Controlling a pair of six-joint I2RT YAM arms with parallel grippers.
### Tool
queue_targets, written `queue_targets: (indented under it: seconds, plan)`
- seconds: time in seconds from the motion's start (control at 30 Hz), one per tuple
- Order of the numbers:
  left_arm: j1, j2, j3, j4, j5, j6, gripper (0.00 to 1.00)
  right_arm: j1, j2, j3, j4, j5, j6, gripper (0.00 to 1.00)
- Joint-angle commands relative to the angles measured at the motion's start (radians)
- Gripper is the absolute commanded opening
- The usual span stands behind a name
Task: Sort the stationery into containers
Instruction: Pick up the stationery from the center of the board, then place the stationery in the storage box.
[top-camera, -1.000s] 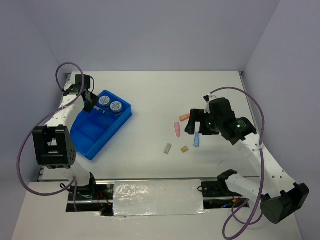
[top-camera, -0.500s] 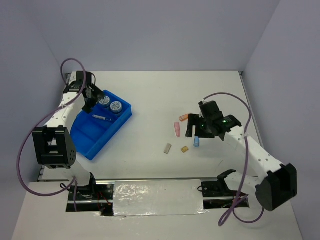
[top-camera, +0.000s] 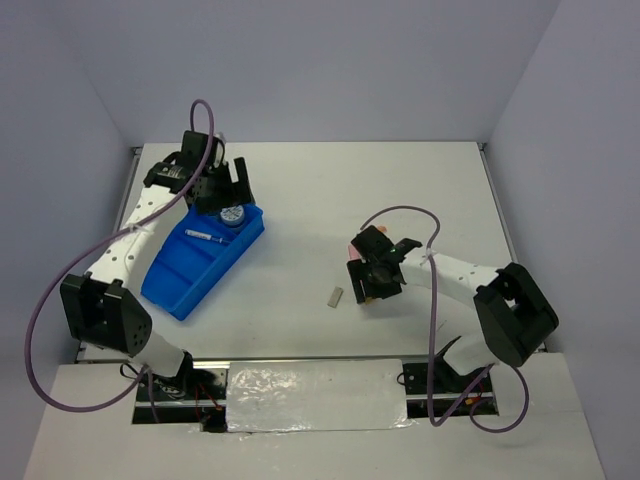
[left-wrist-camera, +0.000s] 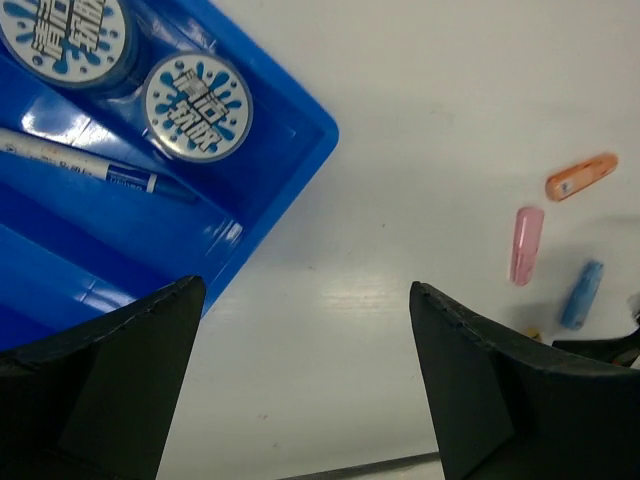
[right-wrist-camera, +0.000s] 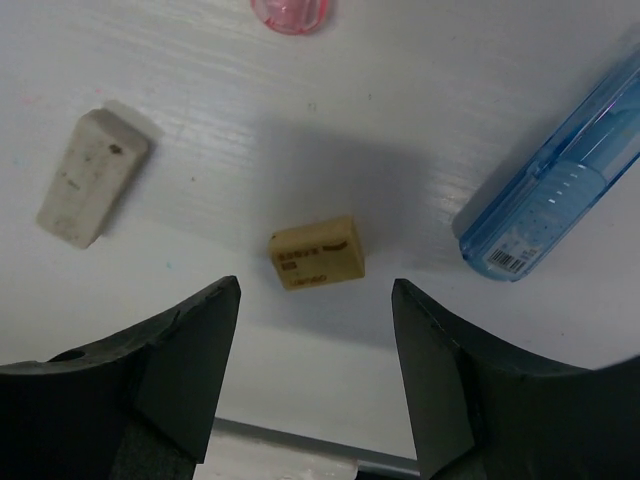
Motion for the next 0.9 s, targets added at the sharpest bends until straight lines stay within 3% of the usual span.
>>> queue_targets:
  seconds: [0.0, 0.17, 0.27, 0.37, 0.5, 0.57, 0.67, 0.87]
  plan:
    - [0.009, -0.095, -0.057, -0.025, 0.053, 0.074, 0.97, 0.001, 0.025, -0.005, 0.073, 0.063, -0.010, 0.70]
    - [0.009, -0.163, -0.137, -0.031, 0.056, 0.091, 0.97, 0.004, 0.061, -0.048, 0.160, 0.046, -0.030, 0.61]
    - [0.009, -0.199, -0.180, -0.041, 0.050, 0.081, 0.97, 0.006, 0.091, -0.042, 0.193, 0.011, -0.040, 0.38]
    - [0.009, -0.236, -0.168, -0.098, 0.008, 0.027, 0.97, 0.029, 0.082, 0.010, 0.147, -0.008, -0.020, 0.26]
    - [0.018, -0.290, -0.147, -0.196, -0.215, -0.086, 0.98, 0.113, -0.033, 0.152, 0.123, -0.050, 0.062, 0.24]
    - [0.045, -0.334, -0.144, -0.230, -0.263, -0.142, 0.98, 0.176, -0.025, 0.229, 0.159, -0.087, 0.088, 0.24]
    - [0.104, -0.397, -0.136, -0.238, -0.285, -0.175, 0.98, 0.228, 0.094, 0.393, 0.240, -0.147, 0.131, 0.24]
    - [0.174, -0.401, -0.029, -0.279, -0.296, -0.140, 0.99, 0.270, 0.560, 0.911, 0.307, -0.239, 0.141, 0.24]
